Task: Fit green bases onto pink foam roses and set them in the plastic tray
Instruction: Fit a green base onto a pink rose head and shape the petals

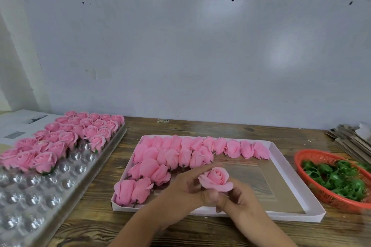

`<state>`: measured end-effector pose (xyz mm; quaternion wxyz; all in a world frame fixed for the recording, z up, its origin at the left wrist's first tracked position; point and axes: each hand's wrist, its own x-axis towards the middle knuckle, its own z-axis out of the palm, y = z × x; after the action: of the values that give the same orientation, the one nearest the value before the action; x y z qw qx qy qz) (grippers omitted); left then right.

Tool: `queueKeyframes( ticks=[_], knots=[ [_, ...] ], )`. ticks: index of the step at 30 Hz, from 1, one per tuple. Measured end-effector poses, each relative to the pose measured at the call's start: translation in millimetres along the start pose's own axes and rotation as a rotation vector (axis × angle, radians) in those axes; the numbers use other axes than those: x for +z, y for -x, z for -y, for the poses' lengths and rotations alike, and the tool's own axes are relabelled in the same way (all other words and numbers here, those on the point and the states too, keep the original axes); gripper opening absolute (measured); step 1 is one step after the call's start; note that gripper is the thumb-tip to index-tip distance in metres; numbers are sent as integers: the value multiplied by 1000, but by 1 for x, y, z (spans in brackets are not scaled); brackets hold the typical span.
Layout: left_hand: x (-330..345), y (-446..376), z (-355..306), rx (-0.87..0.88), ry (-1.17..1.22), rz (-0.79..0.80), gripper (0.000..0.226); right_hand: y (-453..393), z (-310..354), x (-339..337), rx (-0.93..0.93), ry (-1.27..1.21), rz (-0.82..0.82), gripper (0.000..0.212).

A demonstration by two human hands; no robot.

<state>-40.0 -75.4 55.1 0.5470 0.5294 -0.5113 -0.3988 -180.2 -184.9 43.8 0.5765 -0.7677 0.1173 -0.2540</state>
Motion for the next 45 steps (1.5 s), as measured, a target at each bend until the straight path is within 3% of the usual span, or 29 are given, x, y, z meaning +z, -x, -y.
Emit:
queueKeyframes(
  ticks=[6,14,18,23,29,37,41,45],
  knots=[
    [1,-3,9,39,12,-94,75,-2,-6,1,8,98,-169,34],
    [16,-6,10,171,-30,-371,36,0,-13,8,8,409,-223,31],
    [17,-7,15,166,-68,-372,26,1,-14,9,-27,428,-251,30],
    [19,-6,14,150,-98,-345,32,1,-17,14,14,273,-281,45],
    [10,-3,7,74,38,-330,35,1,-2,12,18,71,-99,36],
    [10,1,1,63,-22,-229,39,1,-4,7,72,-8,-49,37],
    [8,1,3,55,-39,-194,52,1,-4,8,88,-32,-27,45],
    [7,0,0,74,76,-206,66,0,-4,8,35,0,-77,34]
  ],
)
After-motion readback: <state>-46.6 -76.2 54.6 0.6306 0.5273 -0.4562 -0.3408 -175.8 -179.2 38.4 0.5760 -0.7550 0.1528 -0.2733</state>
